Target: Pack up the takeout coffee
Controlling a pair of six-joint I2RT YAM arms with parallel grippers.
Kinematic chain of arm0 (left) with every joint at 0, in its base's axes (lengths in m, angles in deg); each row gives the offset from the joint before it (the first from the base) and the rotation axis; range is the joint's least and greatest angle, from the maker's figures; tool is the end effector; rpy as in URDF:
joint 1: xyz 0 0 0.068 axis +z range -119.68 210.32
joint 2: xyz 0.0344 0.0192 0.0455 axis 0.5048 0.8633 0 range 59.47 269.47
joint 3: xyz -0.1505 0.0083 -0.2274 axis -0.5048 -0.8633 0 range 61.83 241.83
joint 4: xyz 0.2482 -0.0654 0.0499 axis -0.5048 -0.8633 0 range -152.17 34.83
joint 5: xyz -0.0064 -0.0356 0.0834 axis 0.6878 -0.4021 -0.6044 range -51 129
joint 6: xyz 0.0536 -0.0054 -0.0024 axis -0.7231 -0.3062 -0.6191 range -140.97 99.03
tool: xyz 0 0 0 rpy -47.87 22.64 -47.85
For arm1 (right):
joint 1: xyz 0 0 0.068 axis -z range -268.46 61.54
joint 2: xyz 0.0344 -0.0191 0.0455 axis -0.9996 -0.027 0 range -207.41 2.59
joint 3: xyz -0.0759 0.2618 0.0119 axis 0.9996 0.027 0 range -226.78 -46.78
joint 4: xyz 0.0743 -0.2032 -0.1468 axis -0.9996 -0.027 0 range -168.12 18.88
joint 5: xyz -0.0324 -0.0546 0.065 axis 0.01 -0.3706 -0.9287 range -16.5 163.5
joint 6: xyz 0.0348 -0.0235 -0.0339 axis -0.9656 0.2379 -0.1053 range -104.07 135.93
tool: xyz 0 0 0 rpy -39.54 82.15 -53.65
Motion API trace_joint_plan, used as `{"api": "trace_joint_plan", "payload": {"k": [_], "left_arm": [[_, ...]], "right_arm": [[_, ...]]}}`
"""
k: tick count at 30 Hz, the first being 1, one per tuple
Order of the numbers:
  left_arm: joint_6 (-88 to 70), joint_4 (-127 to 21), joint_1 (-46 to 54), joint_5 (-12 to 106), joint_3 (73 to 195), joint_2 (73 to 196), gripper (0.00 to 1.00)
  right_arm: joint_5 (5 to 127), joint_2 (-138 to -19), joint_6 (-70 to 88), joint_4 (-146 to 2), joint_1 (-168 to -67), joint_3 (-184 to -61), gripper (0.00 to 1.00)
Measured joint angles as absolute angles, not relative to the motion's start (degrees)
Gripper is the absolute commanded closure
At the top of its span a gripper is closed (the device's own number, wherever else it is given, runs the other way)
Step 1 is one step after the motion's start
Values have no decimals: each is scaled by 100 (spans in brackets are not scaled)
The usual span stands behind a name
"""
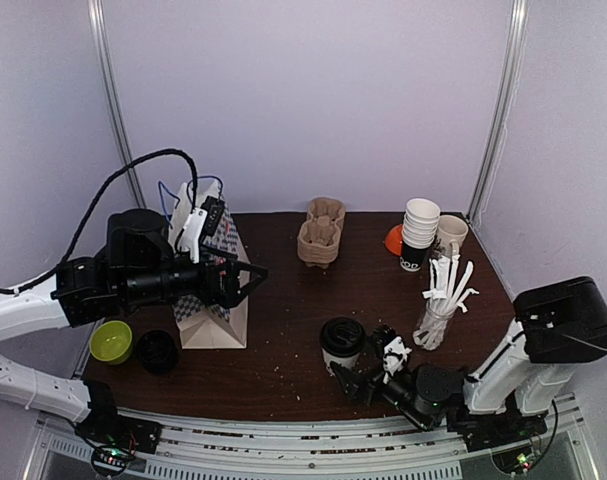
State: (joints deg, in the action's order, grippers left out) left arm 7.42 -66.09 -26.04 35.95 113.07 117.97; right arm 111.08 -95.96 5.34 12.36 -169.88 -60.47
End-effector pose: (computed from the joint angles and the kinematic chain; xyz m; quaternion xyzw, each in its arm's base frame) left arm 0.1327 -0.1961 0.3330 0.1805 0.7894 -0.3792 0.4477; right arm 0.0577 0.2373 0.1334 -0.2091 0.6824 0.3157 0.6252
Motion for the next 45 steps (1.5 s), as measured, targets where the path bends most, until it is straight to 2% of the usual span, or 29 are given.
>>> {"api": "trace_joint_plan", "payload": {"k": [6, 11, 14, 19, 25, 33, 45], "left_arm": [[672, -6640, -2604, 3246, 11305, 11484, 1], [501, -6675, -2604, 2935, 11307, 11384, 2], [387, -6675, -2604, 2693, 11307, 11364, 2], [189, -6620, -2604, 2201, 11307, 11198, 2], [-170, -6528, -2604, 1838, 11307, 10883, 2], [-600, -6478, -2604, 1766, 11307, 10741, 2], [-802, -6616, -2604, 1464, 11300, 10490, 2]], "right_arm": [[11348, -7399, 280, -1238, -17200, -6196, 1], [11272, -5596, 105, -3968, -17026, -7070, 0], [10857, -5091, 11, -5502, -16411, -7959, 0], [9779, -5635, -172, -7668, -15218, -9826, 0], [8704, -7209, -299, -9611, -15135, -11446, 1], [8081, -8407, -402, -11091, -15141, -12051, 4], [7753, -9156, -376, -11533, -15050, -12643, 14]]}}
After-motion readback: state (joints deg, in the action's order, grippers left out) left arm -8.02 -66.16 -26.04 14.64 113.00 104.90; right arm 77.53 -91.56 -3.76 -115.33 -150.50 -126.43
